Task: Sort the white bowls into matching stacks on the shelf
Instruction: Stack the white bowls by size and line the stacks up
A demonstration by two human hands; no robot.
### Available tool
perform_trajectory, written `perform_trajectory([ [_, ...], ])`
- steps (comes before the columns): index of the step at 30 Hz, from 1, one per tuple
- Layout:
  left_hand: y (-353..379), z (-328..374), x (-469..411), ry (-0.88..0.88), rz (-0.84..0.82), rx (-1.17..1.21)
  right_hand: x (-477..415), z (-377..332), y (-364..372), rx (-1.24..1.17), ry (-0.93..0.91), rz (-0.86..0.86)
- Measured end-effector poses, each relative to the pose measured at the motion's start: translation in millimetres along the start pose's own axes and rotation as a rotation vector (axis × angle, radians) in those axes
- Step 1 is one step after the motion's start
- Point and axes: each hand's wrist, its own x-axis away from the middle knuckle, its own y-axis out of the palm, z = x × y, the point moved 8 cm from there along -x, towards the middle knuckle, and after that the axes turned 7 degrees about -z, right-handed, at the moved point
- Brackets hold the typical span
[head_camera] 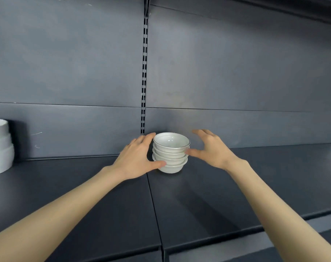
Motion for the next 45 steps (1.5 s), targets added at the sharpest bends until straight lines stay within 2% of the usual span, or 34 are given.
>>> perform_trajectory([
  [10, 59, -35, -48, -0.023, -0.104, 0.544, -49, 23, 28, -0.43, -0.021, -0.141],
  [17, 71, -27, -53, 0.0, -0.059, 0.767, -67, 24, 45, -0.542, -0.079, -0.302],
  [24, 74, -27, -54, -0.027, -0.031, 0.79, -70, 25, 54, -0.676, -0.121, -0.372],
  [32, 73, -34, -52, -0.136, 0.006, 0.782, -67, 18, 44, -0.721, -0.245, -0.295],
  [36, 69, -38, -48, -0.164, 0.028, 0.789, -68, 11, 42, -0.724, -0.276, -0.309],
  [45, 16, -54, -17, -0.18, 0.101, 0.748, -64, -49, 32, -0.736, -0.339, -0.337],
])
